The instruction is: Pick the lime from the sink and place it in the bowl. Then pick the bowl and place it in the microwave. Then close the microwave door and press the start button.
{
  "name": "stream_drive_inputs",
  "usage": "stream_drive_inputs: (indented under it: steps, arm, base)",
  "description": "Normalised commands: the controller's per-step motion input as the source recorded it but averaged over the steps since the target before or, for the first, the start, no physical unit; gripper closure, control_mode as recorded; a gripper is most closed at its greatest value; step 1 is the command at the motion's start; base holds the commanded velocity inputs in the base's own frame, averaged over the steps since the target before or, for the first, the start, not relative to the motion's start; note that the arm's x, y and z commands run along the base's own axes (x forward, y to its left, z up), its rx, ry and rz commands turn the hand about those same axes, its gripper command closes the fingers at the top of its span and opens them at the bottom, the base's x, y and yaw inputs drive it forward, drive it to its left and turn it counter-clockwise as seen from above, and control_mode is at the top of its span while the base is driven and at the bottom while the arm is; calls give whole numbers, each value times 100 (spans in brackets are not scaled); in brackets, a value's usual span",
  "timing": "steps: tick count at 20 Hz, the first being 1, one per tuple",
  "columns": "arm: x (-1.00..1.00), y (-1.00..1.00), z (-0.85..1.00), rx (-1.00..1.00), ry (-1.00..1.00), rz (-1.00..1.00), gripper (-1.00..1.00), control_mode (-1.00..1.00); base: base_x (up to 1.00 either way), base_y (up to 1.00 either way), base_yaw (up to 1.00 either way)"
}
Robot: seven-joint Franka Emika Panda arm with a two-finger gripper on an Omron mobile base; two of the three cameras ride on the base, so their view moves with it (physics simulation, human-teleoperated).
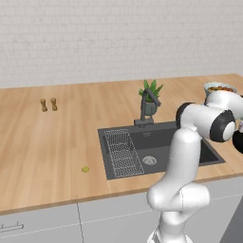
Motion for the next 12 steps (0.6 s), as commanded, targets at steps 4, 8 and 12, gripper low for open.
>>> stream_drive_inputs:
  steps: [4,8,12]
  arm:
    - [4,-9,-10,0,0,0,100,-100]
    - [8,-8,-28,0,0,0,100,-100]
    - [11,-4,-34,0,0,0,100,-100]
  base:
    - [0,0,0]
    - [0,0,0]
    - [0,0,0]
